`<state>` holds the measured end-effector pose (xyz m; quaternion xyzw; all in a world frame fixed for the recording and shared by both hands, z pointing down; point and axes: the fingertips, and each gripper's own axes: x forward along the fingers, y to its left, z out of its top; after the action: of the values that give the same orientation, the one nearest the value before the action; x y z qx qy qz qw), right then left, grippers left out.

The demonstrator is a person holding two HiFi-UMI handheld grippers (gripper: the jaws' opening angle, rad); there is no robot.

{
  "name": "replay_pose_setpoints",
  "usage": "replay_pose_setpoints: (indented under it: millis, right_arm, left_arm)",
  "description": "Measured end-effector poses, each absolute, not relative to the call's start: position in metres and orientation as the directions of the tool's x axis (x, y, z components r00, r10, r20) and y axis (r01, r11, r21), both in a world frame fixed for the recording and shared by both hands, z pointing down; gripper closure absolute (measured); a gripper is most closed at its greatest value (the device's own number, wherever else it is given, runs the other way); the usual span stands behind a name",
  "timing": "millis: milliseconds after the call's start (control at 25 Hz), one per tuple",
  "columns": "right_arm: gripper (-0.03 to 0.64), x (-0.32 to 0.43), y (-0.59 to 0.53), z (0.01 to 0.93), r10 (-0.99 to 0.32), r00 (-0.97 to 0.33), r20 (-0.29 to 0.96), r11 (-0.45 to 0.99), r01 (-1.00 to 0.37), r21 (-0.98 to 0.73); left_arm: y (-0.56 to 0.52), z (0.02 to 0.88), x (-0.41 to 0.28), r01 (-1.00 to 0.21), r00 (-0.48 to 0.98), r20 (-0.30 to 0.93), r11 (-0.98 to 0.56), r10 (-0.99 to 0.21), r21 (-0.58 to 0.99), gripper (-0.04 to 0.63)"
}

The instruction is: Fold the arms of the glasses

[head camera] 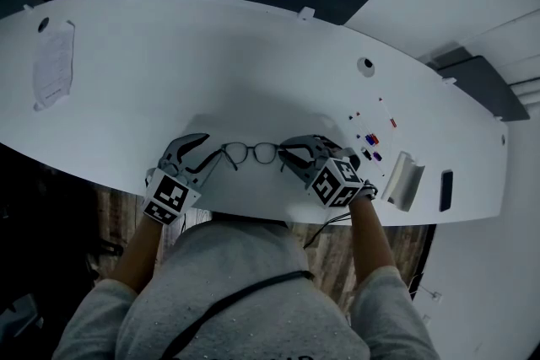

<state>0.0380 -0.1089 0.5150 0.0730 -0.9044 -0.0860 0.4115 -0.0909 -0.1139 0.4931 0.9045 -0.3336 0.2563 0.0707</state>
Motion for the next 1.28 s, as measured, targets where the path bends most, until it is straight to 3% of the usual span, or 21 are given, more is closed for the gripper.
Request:
replay_pose_setpoints:
  millis: [120,520,760,880,960,1000,1280]
  right_arm:
    - [0.508,0.039,-0.111,0.514,-0.240,-0.674,0.699,0.971,-0.147,0.191]
    - [0.505,0.067,-0.120,0.502,-0.503,-0.687,0.525,0.815,-0.579,0.023]
    - [0.507,0.066,-0.119,0.499,-0.528,-0.682,0.505,0.801,-0.597,0.031]
    - [0.553,0.066,-0.122,0.497,-0.555,-0.662,0.503,0.786,-0.615,0.057]
    - [0.565,0.066,-0.123,0.496,-0.573,-0.647,0.504,0.778,-0.622,0.086]
    - [0.572,0.066,-0.123,0.495,-0.581,-0.640,0.503,0.775,-0.624,0.101]
    - [0.581,0.060,-0.123,0.488,-0.621,-0.604,0.500,0.769,-0.595,0.237]
  left_arm:
    - [-0.108,0.490,-0.082,-0.604,0.668,0.511,-0.795,-0.541,-0.052,0.445]
    - [-0.093,0.496,-0.073,-0.572,0.673,0.539,-0.818,-0.506,-0.054,0.445]
    - [-0.086,0.492,-0.053,-0.519,0.695,0.533,-0.850,-0.482,-0.092,0.445]
    - [-0.088,0.485,-0.044,-0.511,0.705,0.504,-0.850,-0.499,-0.128,0.449]
    - [-0.092,0.480,-0.044,-0.534,0.694,0.479,-0.830,-0.538,-0.159,0.541]
    - [-0.094,0.478,-0.045,-0.545,0.691,0.466,-0.822,-0.552,-0.165,0.556]
    - [-0.095,0.479,-0.049,-0.564,0.692,0.463,-0.815,-0.554,-0.133,0.568]
